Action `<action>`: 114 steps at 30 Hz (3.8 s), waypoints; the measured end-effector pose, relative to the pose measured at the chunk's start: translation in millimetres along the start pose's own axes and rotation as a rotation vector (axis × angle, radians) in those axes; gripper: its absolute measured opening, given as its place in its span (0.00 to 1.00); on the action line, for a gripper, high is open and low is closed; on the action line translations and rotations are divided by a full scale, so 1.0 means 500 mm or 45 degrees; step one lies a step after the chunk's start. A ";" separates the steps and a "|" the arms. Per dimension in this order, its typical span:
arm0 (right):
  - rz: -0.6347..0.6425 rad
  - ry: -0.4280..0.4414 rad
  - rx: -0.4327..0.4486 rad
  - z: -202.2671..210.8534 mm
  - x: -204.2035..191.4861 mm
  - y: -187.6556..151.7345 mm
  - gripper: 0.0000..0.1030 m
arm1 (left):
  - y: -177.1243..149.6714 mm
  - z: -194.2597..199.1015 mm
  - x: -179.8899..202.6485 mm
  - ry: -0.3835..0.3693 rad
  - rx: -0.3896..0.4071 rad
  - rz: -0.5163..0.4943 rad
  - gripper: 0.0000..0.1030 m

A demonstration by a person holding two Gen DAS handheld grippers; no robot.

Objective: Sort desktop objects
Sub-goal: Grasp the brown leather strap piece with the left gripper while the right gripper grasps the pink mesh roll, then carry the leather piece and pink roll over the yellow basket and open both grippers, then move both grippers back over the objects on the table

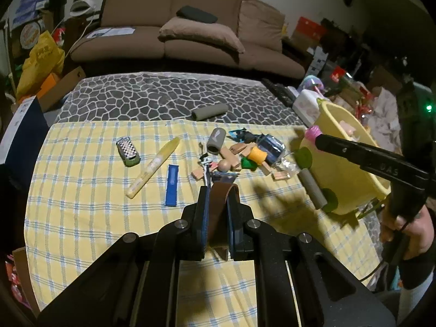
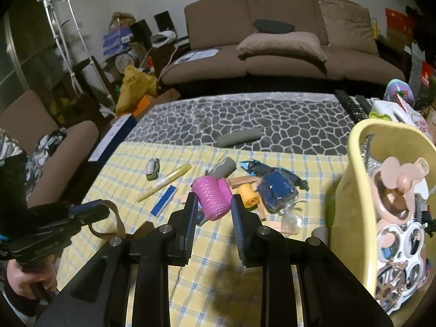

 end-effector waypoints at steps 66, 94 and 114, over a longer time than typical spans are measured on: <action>-0.472 -0.323 0.189 0.271 0.479 -0.207 0.41 | 0.302 -0.188 0.747 -0.315 -0.113 -0.460 0.10; -0.404 -0.339 0.172 0.246 0.440 -0.183 0.46 | 0.252 -0.252 0.624 0.078 -0.188 -0.503 0.60; -0.271 -0.266 0.199 0.218 0.283 -0.097 0.78 | 0.198 -0.111 0.416 0.042 -0.153 -0.263 1.00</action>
Point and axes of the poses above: each gripper's, at about its wrist camera, not at the fingertips, and z roughly against the way its jaws point, x to its right, y to its top, the point moved 1 cm from there along -z, roughly the way its jaws point, and after that the axes turned 14 degrees about -x, right-handed, at the moved point
